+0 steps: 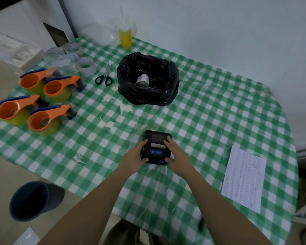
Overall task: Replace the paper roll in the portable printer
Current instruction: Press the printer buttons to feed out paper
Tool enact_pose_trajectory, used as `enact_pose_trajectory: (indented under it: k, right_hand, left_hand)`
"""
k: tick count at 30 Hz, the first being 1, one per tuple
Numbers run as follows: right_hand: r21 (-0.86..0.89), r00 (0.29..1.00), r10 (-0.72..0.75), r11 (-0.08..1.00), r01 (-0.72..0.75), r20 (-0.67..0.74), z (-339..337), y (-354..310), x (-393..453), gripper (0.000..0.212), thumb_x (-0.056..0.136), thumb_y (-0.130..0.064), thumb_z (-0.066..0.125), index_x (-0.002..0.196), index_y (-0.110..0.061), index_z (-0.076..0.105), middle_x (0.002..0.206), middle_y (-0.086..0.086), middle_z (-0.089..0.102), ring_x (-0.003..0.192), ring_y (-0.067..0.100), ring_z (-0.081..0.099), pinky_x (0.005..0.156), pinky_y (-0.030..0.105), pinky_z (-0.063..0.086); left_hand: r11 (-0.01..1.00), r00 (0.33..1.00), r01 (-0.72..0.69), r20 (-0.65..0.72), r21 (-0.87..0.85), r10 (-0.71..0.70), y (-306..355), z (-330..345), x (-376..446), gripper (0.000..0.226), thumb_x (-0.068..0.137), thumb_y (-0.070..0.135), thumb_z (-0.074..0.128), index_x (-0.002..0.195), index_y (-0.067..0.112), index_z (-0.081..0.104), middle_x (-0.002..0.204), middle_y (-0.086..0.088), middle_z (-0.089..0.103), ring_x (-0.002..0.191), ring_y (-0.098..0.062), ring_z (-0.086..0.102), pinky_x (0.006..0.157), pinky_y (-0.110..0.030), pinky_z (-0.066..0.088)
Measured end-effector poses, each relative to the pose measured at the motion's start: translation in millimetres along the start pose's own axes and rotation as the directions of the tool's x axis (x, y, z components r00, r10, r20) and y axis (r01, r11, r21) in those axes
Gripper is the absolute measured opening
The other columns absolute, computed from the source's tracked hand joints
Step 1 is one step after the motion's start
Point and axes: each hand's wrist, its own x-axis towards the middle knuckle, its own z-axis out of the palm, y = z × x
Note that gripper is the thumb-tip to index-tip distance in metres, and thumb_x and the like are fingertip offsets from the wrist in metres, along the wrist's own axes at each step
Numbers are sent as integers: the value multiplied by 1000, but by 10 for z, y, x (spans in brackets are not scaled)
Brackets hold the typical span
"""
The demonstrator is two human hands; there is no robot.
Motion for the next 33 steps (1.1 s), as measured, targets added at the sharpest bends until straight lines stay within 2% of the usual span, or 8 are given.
enact_pose_trajectory:
  k: [4,8,13,18,24,28,31,33]
  right_hand:
    - [-4,1000,-3,1000,3,-2,3,7,-3,69,89,-6,56,145,-24,21,158,-11,10,144,10,17,104,20,30]
    - [-10,1000,1,1000,-1,-2,5,8,2,68,89,-7,56,145,-24,21,158,-11,10,144,10,17,107,23,30]
    - [-5,1000,8,1000,-8,1,12,13,2,69,89,-7,56,145,-24,21,158,-12,9,144,9,16,105,18,26]
    - [-16,1000,12,1000,-12,7,14,7,-1,69,89,-8,56,146,-24,20,158,-12,9,144,10,15,110,24,28]
    - [-19,1000,16,1000,-16,11,3,-11,-2,68,90,-8,55,146,-24,20,158,-11,8,145,10,15,108,22,27]
    - [-45,1000,14,999,-13,10,-8,-50,-22,69,91,-8,54,146,-23,16,158,-10,5,145,13,16,108,27,33]
    - [-56,996,68,996,-71,-51,27,-87,-71,71,91,-12,54,147,-24,12,159,-7,3,139,18,30,96,32,47]
    - [29,982,143,990,-140,-126,85,-98,-120,67,91,-15,55,146,-22,17,158,-2,14,138,19,32,102,35,43]
  left_hand:
    - [1000,1000,6,-4,-5,-6,11,-6,-15,75,85,12,61,145,32,20,121,-22,62,111,-40,59,89,-48,51]
    - [1000,1000,-1,-9,-14,1,17,-10,-20,75,85,11,62,145,30,21,122,-21,62,111,-40,59,92,-50,51]
    - [1000,1000,-6,-13,-9,6,10,-9,-27,75,85,12,62,145,30,21,122,-21,62,111,-39,58,92,-51,51]
    - [1000,1000,-10,-12,1,10,13,-9,-31,75,85,12,62,145,30,20,121,-22,62,111,-39,58,91,-49,50]
    - [1000,1000,-13,-10,-1,12,21,-12,-33,75,85,11,61,145,29,20,122,-21,62,112,-38,58,92,-49,51]
    - [1000,1000,-12,-3,-3,12,23,-15,-29,75,85,11,61,145,29,20,123,-20,61,113,-38,57,92,-48,51]
    - [1000,1000,-4,14,-8,4,6,-27,-12,75,85,11,62,145,28,21,129,-18,58,117,-36,55,93,-45,49]
    - [999,999,2,33,-54,-1,11,-36,-12,74,85,11,63,145,27,22,138,-14,52,124,-31,51,97,-40,46]
